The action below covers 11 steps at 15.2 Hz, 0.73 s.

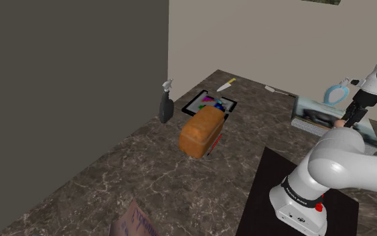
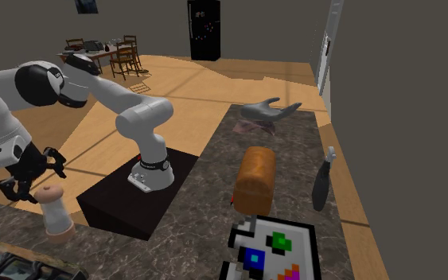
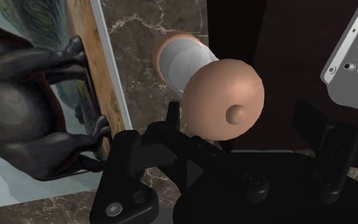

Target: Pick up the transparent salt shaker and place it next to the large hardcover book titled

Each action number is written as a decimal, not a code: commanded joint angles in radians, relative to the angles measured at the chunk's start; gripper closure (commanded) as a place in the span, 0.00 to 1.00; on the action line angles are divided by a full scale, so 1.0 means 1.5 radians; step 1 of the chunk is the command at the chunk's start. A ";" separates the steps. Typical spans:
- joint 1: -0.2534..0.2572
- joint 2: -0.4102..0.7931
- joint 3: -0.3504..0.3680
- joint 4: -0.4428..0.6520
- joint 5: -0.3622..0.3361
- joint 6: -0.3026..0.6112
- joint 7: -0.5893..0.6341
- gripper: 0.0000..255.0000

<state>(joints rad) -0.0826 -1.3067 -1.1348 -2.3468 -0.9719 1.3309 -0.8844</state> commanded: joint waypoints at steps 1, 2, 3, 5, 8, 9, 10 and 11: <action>0.010 0.012 0.021 0.027 0.021 -0.018 -0.003 0.00; 0.018 0.021 0.034 0.046 0.034 -0.029 -0.005 0.00; 0.024 0.029 0.043 0.062 0.043 -0.039 -0.007 0.00; 0.024 0.029 0.043 0.062 0.043 -0.039 -0.007 0.00; 0.024 0.029 0.043 0.062 0.043 -0.038 -0.007 0.00; 0.024 0.029 0.043 0.062 0.043 -0.038 -0.007 0.00; 0.024 0.029 0.043 0.062 0.043 -0.038 -0.007 0.00; 0.024 0.029 0.043 0.062 0.043 -0.038 -0.007 0.00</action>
